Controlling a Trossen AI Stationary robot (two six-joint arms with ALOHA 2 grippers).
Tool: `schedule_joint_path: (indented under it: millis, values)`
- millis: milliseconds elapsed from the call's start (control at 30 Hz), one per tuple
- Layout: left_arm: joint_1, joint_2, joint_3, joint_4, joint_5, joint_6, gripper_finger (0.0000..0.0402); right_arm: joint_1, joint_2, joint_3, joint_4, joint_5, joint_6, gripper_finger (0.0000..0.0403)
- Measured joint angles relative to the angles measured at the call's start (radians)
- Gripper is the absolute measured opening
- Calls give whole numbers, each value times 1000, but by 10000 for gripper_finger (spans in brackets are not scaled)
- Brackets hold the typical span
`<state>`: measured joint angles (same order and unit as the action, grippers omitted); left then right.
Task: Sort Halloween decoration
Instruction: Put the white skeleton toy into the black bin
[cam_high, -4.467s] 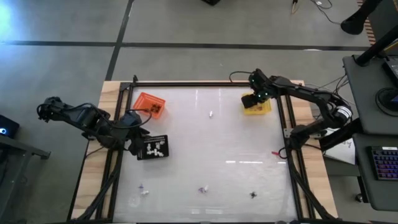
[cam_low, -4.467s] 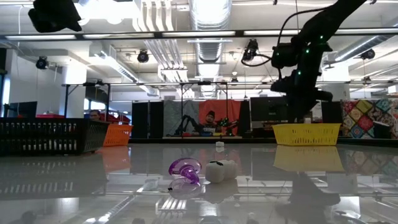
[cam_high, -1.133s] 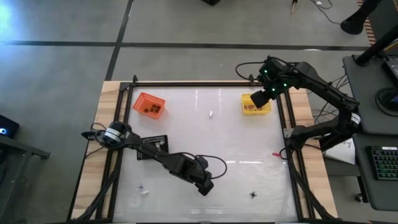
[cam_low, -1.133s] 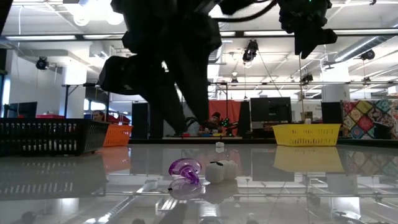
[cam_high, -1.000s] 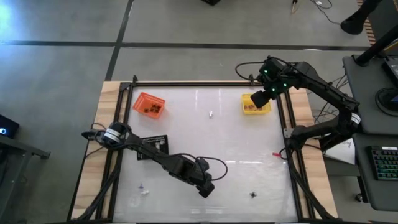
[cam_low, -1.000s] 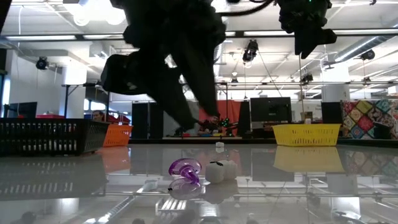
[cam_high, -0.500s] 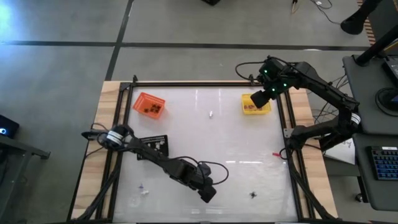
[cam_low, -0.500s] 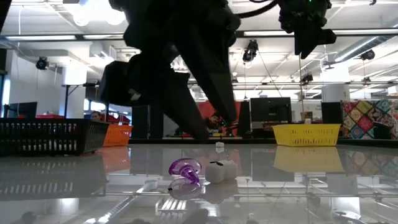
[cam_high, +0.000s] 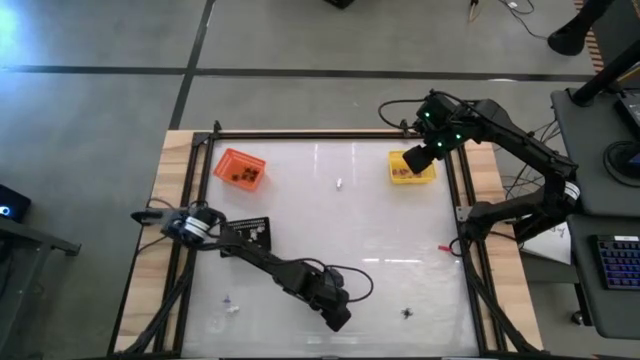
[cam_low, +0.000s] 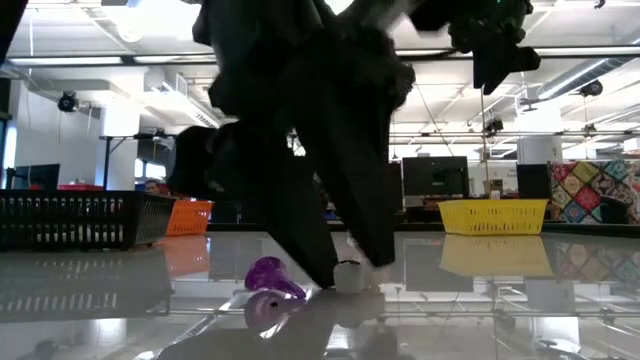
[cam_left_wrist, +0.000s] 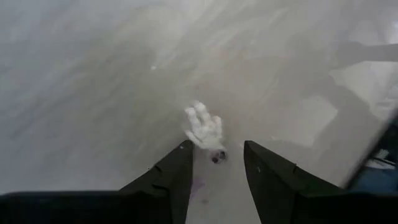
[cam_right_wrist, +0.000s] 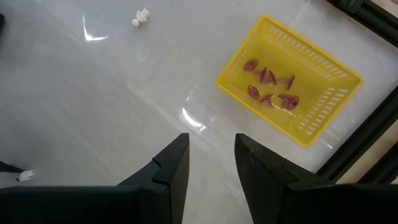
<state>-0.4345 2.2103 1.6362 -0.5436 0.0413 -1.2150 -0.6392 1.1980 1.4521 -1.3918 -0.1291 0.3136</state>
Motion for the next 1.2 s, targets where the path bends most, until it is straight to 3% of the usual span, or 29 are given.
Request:
schedule_joint_path:
  millis: [267,533,633,1200]
  values:
    - [2,146,253,-281,-2,97,114,0,0,0,0,0,0,121]
    - [5,300,608,-662,-117,304,16,0,0,0,-1,-1,0,121]
    - [18,323,701,-702,-147,373,11,0,0,0,-6,-1,0,121]
    - [29,258,706,-971,-208,423,1,0,-16,0,-20,-1,25,121]
